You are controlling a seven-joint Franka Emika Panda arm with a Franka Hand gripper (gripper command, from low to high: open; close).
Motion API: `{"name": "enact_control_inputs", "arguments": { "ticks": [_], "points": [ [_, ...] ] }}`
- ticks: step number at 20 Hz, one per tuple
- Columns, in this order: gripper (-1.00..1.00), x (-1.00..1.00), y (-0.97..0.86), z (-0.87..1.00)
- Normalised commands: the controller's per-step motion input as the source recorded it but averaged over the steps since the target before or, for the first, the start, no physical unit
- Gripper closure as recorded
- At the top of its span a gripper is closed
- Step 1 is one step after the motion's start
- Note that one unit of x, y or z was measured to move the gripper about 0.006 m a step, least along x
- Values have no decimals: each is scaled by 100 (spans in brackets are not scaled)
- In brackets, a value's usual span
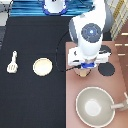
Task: Take the lid off the pot, put the pot on the plate, and use the tool to push the pot to the front of the table.
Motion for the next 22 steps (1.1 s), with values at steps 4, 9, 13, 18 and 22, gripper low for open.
{"name": "enact_control_inputs", "arguments": {
  "ticks": [4,9,13,18,22],
  "points": [
    [100,-43,15,-11],
    [100,-43,11,0],
    [100,-43,6,0],
    [100,-48,1,0],
    [100,-59,-2,0]
  ]
}}
